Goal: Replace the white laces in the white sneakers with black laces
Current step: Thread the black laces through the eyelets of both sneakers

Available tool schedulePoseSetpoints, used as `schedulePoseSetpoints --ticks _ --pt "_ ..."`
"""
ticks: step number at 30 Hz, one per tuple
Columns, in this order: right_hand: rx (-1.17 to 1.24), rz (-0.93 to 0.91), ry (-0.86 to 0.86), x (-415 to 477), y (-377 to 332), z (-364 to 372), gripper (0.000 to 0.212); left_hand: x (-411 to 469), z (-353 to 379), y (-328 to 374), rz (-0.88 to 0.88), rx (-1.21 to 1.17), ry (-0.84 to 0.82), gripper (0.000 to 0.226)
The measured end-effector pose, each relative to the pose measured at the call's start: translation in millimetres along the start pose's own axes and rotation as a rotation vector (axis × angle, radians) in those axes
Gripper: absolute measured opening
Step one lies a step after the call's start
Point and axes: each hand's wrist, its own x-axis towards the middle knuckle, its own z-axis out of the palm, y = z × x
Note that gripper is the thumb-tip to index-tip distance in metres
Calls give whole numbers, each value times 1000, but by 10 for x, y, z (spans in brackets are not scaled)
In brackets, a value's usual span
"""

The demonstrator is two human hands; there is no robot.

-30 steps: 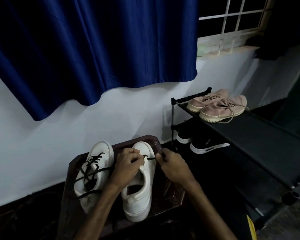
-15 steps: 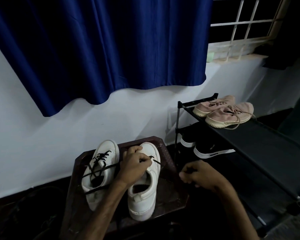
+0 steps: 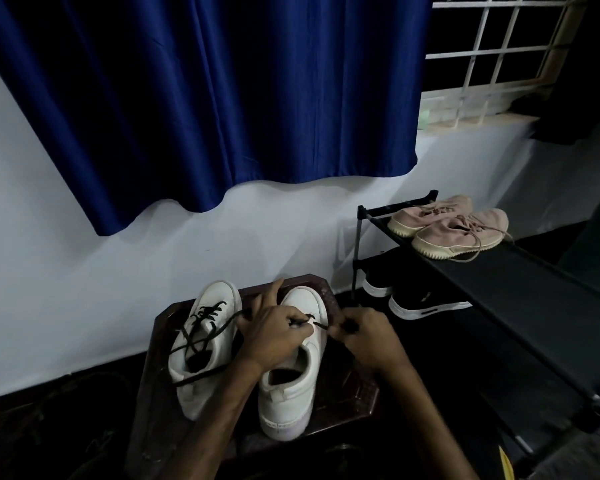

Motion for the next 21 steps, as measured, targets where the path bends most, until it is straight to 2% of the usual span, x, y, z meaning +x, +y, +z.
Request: schedulePoseSetpoints --ticks 2,4,7,9,11,12,14,18,21 --pt "-153 80 -48 -70 156 -211 7 9 -3 6 -4 47 7 18" --pt "-300 185 -142 -157 348 -452 9 10 3 1 -12 71 9 16" --pt "-349 374 -309 -276 505 -709 16 11 -16 16 -12 92 1 17" --pt "-410 351 -352 -295 441 -707 8 6 -18 27 -20 108 -4 19" --pt "-435 171 -220 -204 258 -564 19 4 -17 27 -28 107 -2 18" --pt "-356 65 -142 -145 137 -455 23 -2 -17 31 -33 103 -2 18" --pt "-113 -64 -79 -49 -110 -233 17 -3 -13 25 -37 94 -13 16" --pt "19 -51 35 -10 -264 92 14 2 -20 26 -25 58 -36 8" --pt "9 -25 57 -77 -241 103 16 35 -56 29 -21 105 -57 18"
